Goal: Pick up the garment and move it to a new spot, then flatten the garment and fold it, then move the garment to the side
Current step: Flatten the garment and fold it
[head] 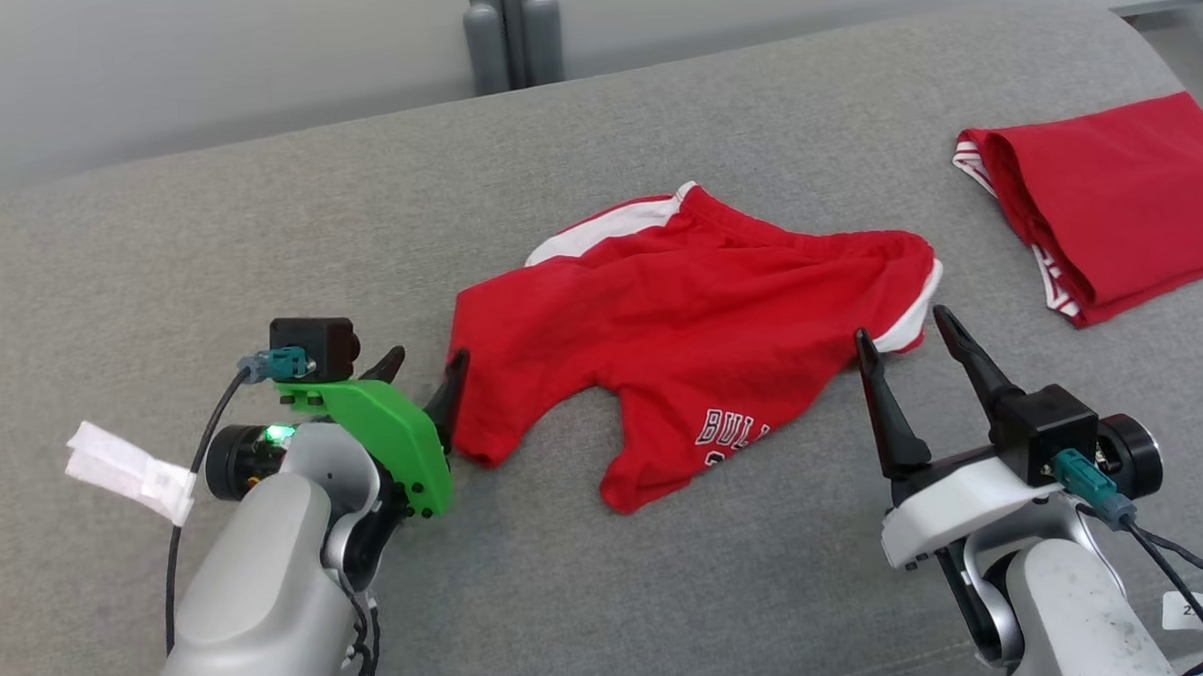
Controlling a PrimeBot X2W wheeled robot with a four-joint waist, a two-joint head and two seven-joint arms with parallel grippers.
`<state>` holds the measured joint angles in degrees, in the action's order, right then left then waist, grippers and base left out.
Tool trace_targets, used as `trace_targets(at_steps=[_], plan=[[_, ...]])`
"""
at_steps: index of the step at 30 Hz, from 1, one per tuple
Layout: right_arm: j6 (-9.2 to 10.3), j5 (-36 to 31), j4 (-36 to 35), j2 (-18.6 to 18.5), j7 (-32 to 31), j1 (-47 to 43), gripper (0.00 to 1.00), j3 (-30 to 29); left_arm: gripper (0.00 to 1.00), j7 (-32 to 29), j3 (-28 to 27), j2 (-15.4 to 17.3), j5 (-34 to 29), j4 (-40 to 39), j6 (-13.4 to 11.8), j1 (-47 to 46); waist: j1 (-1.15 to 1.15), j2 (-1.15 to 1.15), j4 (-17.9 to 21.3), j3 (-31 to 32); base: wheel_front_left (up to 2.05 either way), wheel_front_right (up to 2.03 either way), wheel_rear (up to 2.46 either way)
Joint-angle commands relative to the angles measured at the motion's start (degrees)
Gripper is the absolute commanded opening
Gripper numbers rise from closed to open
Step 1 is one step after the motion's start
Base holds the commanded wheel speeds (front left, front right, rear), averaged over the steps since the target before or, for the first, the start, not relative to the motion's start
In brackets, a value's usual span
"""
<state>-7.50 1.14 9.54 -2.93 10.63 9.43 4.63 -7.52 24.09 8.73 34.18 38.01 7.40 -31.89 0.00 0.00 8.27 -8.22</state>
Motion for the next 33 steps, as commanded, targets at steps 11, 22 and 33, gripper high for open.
trace_targets(at_steps=[11, 22, 33], plan=[[0.03, 1.66, 1.05, 0.02, 1.78, 1.26, 1.00, -1.16, 0.00, 0.01, 2.16, -0.09, 2.89, 8.64, 0.11, -5.18, 0.00, 0.00, 5.17, -3.78, 0.00, 0.00, 0.00], [0.03, 1.06, 1.25, 0.01, 1.85, 0.14, 1.00, -2.15, 0.00, 22.44, -3.14, -0.47, 0.51, -2.79, -0.49, -9.39, 0.00, 0.00, 0.92, -1.48, 0.00, 0.00, 0.00], [0.03, 1.43, 1.19, -0.01, 1.23, -0.83, 1.00, -1.41, 0.00, 21.14, 3.00, -3.22, -3.58, -18.05, 0.10, -1.35, 0.00, 0.00, -1.16, 0.45, 0.00, 0.00, 0.00]])
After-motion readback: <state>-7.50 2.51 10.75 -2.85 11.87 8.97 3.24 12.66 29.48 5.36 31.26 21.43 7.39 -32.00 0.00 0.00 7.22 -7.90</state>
